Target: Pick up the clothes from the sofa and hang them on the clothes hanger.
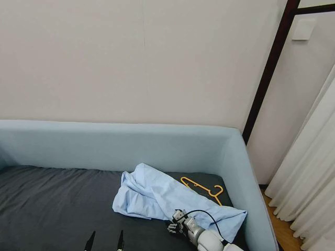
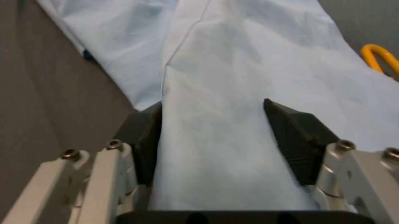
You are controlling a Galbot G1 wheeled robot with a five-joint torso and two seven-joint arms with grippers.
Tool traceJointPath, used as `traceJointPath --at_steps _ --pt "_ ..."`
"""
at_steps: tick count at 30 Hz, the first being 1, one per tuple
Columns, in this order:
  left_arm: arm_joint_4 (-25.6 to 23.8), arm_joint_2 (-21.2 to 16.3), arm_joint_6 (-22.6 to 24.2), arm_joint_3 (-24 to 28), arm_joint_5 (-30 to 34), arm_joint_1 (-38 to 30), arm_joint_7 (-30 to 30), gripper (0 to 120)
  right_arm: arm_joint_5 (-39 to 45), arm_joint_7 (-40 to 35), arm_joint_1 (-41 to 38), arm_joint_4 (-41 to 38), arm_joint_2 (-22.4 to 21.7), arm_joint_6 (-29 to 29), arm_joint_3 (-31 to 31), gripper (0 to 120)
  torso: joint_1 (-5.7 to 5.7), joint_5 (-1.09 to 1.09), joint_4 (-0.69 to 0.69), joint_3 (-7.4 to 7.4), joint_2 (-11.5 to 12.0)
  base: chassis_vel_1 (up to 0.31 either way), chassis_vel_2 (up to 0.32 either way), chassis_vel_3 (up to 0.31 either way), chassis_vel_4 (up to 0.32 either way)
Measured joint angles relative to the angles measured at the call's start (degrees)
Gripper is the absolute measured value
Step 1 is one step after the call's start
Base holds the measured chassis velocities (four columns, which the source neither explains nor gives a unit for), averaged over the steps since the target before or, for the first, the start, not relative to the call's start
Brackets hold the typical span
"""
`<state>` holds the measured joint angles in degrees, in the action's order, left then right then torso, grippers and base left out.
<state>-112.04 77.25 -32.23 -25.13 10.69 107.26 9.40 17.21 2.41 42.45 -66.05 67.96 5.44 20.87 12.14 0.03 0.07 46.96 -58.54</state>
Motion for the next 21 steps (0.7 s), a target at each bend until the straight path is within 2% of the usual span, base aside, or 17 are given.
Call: traceJointPath --at_steps 1,6,8,12,13,16,21 --pt "0.00 0.00 0.00 0.00 0.00 0.00 0.00 100 0.00 0.00 0.00 0.00 0.00 0.00 0.00 58 0.00 0.00 0.00 0.00 0.00 0.000 0.000 0.000 0.000" --pt "0.35 0.16 -0.03 0.38 0.10 -0.66 0.01 100 0.46 0.45 0.00 -0.25 -1.10 -0.07 -0.68 36 0.00 0.00 0.00 0.00 -0.01 0.000 0.000 0.000 0.000" --pt "0.41 0.17 -0.03 0.40 0.11 -0.73 0.01 100 0.55 0.54 -0.05 -0.11 -1.15 -0.07 -0.76 35 0.00 0.00 0.00 0.00 -0.01 0.000 0.000 0.000 0.000" --pt "0.66 0.03 -0.04 0.40 0.23 -0.94 0.02 100 2.64 0.68 -0.34 -0.67 -1.82 -1.11 -1.01 15 0.00 0.00 0.01 0.00 -0.01 0.000 0.000 0.000 0.000" --pt "0.66 0.03 -0.04 0.40 0.23 -0.94 0.02 100 2.64 0.68 -0.34 -0.67 -1.82 -1.11 -1.01 15 0.00 0.00 0.01 0.00 -0.01 0.000 0.000 0.000 0.000" --pt "1.05 0.00 -0.04 0.52 0.26 -1.22 0.03 100 5.71 2.31 -0.34 -2.01 -2.14 -4.77 -1.11 2 -0.01 -0.01 -0.01 0.00 -0.01 0.000 0.000 0.000 0.000" --pt "1.43 -0.16 -0.03 0.84 0.27 -1.64 0.04 100 8.59 5.95 -0.28 -3.40 -2.86 -9.25 -1.85 0 -0.01 -0.01 0.00 0.00 -0.01 0.000 0.000 0.000 0.000"
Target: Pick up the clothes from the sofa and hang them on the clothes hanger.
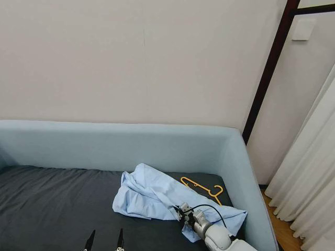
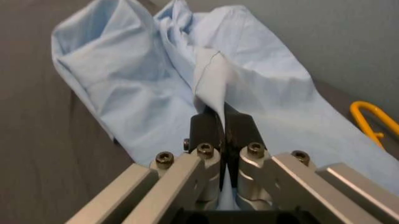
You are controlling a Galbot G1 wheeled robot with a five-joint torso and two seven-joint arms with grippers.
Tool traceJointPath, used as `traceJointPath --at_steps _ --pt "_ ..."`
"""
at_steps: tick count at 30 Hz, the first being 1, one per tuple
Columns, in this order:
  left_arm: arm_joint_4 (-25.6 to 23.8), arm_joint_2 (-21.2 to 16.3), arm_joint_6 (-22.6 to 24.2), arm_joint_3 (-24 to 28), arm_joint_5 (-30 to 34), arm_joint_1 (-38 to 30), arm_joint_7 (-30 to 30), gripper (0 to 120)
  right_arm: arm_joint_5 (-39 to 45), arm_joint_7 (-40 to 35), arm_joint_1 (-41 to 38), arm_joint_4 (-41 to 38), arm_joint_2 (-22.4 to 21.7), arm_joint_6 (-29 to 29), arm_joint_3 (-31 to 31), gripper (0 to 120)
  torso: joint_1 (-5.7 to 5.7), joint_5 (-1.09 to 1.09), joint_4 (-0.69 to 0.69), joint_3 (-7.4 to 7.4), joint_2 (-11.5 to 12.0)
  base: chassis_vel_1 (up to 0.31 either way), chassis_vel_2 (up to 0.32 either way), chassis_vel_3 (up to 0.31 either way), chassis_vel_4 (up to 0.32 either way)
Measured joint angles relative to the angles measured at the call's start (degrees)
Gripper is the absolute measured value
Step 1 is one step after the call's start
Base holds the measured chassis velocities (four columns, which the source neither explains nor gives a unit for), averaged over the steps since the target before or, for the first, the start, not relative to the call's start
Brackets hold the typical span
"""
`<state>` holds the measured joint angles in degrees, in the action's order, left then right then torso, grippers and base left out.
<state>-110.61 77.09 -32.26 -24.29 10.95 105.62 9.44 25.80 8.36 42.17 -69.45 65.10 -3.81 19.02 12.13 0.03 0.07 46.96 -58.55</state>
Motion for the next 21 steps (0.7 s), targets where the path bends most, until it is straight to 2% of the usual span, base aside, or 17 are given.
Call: traceJointPath --at_steps 5,9,14,15,20,21 --pt "0.20 -0.35 0.06 0.02 0.20 -0.32 0.00 100 4.94 0.57 -0.22 -3.32 -1.78 0.00 -0.68 0 0.00 0.00 0.00 0.00 0.00 0.000 0.000 0.000 0.000" --pt "0.19 -0.62 0.13 -0.05 0.53 -0.48 0.00 100 10.11 1.45 -0.41 -9.34 -4.84 0.75 -1.17 0 0.00 0.00 0.01 0.00 0.00 0.000 0.000 0.000 0.000" --pt "0.19 -0.72 0.18 -0.09 0.77 -0.80 -0.01 100 15.84 2.49 -1.39 -24.32 -11.19 3.20 -1.72 0 0.00 0.00 0.00 0.00 0.00 0.000 0.000 0.000 0.000" --pt "0.19 -0.72 0.18 -0.09 0.77 -0.80 -0.01 100 15.84 2.49 -1.39 -24.32 -11.19 3.20 -1.72 0 0.00 0.00 0.00 0.00 0.00 0.000 0.000 0.000 0.000" --pt "-0.32 -0.59 0.20 -0.07 0.75 -0.60 -0.10 100 19.83 5.63 -1.76 -36.34 -17.73 4.43 -3.15 0 0.00 0.00 -0.01 0.00 0.00 0.000 0.000 0.000 0.000" --pt "-0.32 -0.59 0.20 -0.07 0.75 -0.60 -0.10 100 19.83 5.63 -1.76 -36.34 -17.73 4.43 -3.15 0 0.00 0.00 -0.01 0.00 0.00 0.000 0.000 0.000 0.000"
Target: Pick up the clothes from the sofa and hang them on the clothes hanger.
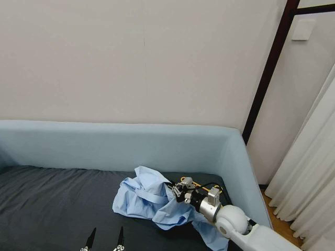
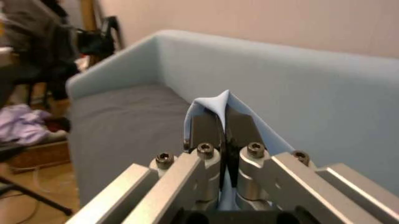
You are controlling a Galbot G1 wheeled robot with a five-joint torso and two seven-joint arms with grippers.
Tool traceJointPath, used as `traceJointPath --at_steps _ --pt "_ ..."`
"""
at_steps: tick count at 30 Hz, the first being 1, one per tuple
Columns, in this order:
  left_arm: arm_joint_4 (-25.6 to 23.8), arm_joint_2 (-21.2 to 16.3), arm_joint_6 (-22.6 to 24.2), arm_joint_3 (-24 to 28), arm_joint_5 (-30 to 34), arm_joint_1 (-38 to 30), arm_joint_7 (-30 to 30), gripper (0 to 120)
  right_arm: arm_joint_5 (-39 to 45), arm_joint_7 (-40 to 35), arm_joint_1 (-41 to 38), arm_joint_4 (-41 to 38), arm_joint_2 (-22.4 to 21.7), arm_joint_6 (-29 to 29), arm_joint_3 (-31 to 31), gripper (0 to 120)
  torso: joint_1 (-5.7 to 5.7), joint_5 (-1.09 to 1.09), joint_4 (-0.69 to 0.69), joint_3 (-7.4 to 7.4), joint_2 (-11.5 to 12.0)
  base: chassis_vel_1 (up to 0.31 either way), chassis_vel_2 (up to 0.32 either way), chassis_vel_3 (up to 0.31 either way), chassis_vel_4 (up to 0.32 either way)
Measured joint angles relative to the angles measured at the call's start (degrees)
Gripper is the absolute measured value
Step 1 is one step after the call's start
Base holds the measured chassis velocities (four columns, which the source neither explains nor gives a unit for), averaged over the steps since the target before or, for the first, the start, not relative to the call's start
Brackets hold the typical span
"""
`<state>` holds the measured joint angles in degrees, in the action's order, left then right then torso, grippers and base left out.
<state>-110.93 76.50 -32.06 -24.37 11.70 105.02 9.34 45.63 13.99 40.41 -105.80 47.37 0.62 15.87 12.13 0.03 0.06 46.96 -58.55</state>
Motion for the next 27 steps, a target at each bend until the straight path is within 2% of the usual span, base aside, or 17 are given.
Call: traceJointPath --at_steps 4,8,10,11,12,17,18,22,23,27 --pt "0.02 0.05 -0.16 -0.05 -0.15 0.37 -0.20 100 6.40 2.89 3.24 -5.87 -5.67 2.31 -3.12 0 0.00 0.01 0.03 -0.01 0.00 0.000 0.000 0.000 0.000" --pt "0.38 0.05 -0.18 0.08 -0.33 0.27 -0.32 100 10.34 3.25 4.45 -2.71 -6.34 4.08 -3.25 0 0.00 0.01 0.03 -0.01 0.00 0.000 0.000 0.000 0.000" --pt "0.53 0.00 -0.13 0.29 -0.55 0.13 -0.43 100 12.16 4.12 4.71 5.79 -3.41 4.55 -2.21 0 0.00 0.00 0.02 -0.01 0.00 0.000 0.000 0.000 0.000" --pt "0.53 0.00 -0.13 0.29 -0.55 0.13 -0.43 100 12.16 4.12 4.71 5.79 -3.41 4.55 -2.21 0 0.00 0.00 0.02 -0.01 0.00 0.000 0.000 0.000 0.000" --pt "0.56 -0.08 -0.04 0.33 -0.57 0.12 -0.47 100 11.90 5.06 4.53 11.41 -0.82 3.74 -1.74 0 0.00 0.00 0.01 0.00 0.00 0.000 0.000 0.000 0.000" --pt "0.94 -0.55 0.29 -0.04 -0.37 0.14 -0.54 100 4.45 11.72 0.19 33.76 8.01 -1.30 -0.48 0 0.00 0.00 0.00 0.01 0.00 0.000 0.000 0.000 0.000" --pt "0.94 -0.55 0.29 -0.04 -0.37 0.14 -0.54 100 4.45 11.72 0.19 33.76 8.01 -1.30 -0.48 0 0.00 0.00 0.00 0.01 0.00 0.000 0.000 0.000 0.000" --pt "1.45 -0.64 0.45 0.00 -0.23 -0.15 -0.55 100 -3.06 14.26 -4.72 47.93 12.27 -5.21 -0.10 0 0.00 0.00 0.02 0.01 0.01 0.000 0.000 0.000 0.000" --pt "1.45 -0.64 0.45 0.00 -0.23 -0.15 -0.55 100 -3.06 14.26 -4.72 47.93 12.27 -5.21 -0.10 0 0.00 0.00 0.02 0.01 0.01 0.000 0.000 0.000 0.000" --pt "1.72 -0.44 0.70 0.36 -0.22 -0.64 -0.55 100 -7.42 13.16 -8.60 57.57 15.67 -7.62 -1.06 0 0.00 0.02 0.02 0.01 0.01 0.000 0.000 0.000 0.000"
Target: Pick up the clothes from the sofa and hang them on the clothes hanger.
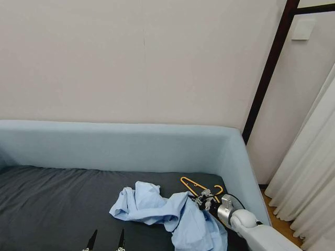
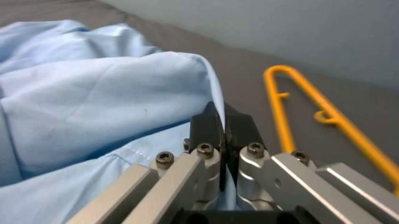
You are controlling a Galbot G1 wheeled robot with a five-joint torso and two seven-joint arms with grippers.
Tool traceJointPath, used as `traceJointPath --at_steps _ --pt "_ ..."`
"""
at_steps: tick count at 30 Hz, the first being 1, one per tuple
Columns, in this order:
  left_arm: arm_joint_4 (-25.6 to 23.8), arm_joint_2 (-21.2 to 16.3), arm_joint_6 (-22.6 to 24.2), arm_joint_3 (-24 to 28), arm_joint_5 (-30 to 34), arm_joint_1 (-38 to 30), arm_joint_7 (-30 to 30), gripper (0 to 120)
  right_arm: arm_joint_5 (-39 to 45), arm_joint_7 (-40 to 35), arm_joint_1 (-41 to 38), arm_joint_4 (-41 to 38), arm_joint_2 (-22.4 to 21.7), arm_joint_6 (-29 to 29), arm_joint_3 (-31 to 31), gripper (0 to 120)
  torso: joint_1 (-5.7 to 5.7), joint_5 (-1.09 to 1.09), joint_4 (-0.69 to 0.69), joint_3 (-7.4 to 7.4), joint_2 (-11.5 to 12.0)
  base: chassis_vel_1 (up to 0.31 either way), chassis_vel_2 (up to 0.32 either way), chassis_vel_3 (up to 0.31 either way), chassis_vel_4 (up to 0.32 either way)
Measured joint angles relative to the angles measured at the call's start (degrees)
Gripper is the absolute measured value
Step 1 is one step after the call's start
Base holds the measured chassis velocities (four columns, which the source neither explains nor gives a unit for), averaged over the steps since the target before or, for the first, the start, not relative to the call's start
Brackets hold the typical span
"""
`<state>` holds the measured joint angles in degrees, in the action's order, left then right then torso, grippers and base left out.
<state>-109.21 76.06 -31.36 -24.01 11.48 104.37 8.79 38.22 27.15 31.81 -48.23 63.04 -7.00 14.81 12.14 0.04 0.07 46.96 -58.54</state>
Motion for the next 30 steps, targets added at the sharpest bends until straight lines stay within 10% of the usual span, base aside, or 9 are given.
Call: traceJointPath --at_steps 9,21,30 --pt "0.09 -0.02 -0.09 -0.01 0.09 -0.03 0.00 100 -4.88 -5.11 -0.07 0.68 0.55 -2.47 -2.65 15 0.00 -0.02 -0.02 0.00 0.00 0.000 0.000 0.000 0.000" --pt "0.30 -0.50 -0.14 0.51 0.43 -0.96 0.03 100 -5.30 -8.95 4.79 -12.99 -10.14 -4.06 -2.33 59 0.00 -0.02 0.00 -0.01 0.00 0.000 0.000 0.000 0.000" --pt "-0.17 -0.54 -0.19 0.36 0.78 -1.14 0.05 100 4.81 9.73 7.40 -17.65 -14.38 0.82 -1.44 94 0.00 -0.01 0.01 -0.01 0.00 0.000 0.000 0.000 0.000"
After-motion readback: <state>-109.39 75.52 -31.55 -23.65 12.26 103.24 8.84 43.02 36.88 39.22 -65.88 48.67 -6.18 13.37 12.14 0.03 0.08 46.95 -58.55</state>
